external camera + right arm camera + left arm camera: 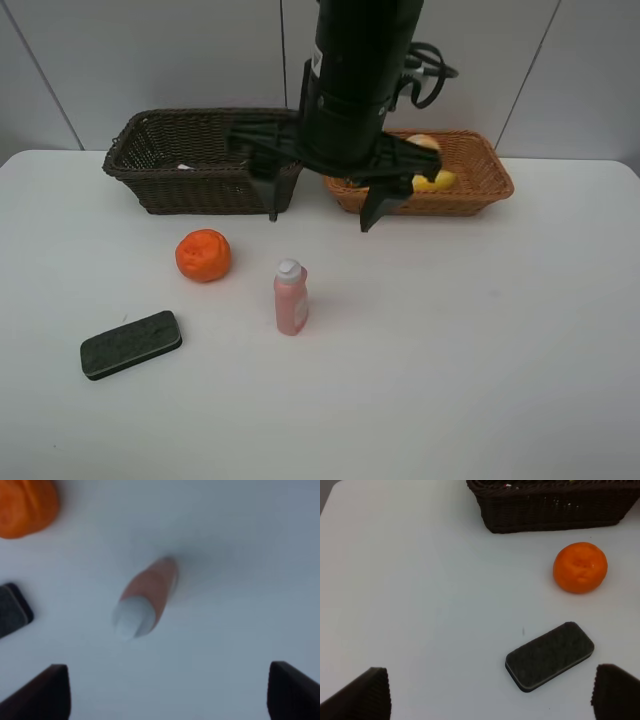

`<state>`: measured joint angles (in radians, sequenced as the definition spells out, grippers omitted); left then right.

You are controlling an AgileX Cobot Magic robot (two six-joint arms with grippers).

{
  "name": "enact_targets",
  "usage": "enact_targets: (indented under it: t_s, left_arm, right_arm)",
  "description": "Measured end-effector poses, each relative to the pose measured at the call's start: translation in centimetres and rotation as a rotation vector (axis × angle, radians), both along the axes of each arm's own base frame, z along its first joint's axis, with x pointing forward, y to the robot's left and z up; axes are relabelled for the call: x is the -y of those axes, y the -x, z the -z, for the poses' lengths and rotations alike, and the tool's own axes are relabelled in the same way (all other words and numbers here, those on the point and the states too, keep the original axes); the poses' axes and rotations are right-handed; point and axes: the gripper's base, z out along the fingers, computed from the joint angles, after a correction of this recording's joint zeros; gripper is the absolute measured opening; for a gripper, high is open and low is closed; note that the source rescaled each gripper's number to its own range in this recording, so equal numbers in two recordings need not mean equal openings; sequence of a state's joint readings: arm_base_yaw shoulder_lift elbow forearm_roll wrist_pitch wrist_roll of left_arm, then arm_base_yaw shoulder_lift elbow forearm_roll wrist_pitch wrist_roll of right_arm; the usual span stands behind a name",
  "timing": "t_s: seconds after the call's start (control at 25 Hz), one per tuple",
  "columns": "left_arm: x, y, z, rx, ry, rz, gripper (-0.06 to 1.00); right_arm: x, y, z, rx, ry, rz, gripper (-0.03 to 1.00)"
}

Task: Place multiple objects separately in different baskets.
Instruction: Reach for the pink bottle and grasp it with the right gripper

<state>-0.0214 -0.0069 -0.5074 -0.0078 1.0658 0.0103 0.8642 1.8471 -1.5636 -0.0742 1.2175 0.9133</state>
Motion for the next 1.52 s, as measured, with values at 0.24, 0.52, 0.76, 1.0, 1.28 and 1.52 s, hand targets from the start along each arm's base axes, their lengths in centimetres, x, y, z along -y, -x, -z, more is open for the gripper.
enact_targets:
  t_s: [0.24, 0.52, 0.76, 1.0, 1.28, 1.52]
  left_arm:
    - [0.0, 0.0, 0.0, 0.000, 0.000, 0.000, 1.00]
    - [0.0, 0.0, 0.0, 0.000, 0.000, 0.000, 1.00]
    - [0.0, 0.0, 0.0, 0.000, 0.000, 0.000, 1.00]
    - [0.0, 0.0, 0.0, 0.000, 0.000, 0.000, 1.00]
    - [0.0, 0.0, 0.0, 0.000, 0.000, 0.000, 1.00]
    - [0.0, 0.0, 0.0, 0.000, 0.000, 0.000, 1.00]
  right_arm:
    - [-1.0, 0.0, 3.6, -0.089, 0.013, 0.011, 0.98]
    - [-2.6, -0.2, 5.4, -0.077, -0.034, -0.003, 0.98]
    - [-3.3, -0.7, 7.6, -0.091, -0.036, 0.001, 0.98]
    - [-3.4, -1.4, 9.2, -0.097, -0.029, 0.016, 0.98]
    - [-3.1, -2.2, 10.6, -0.109, -0.016, 0.037, 0.98]
    - [-3.3, -2.2, 11.8, -0.134, -0.010, 0.046, 0.98]
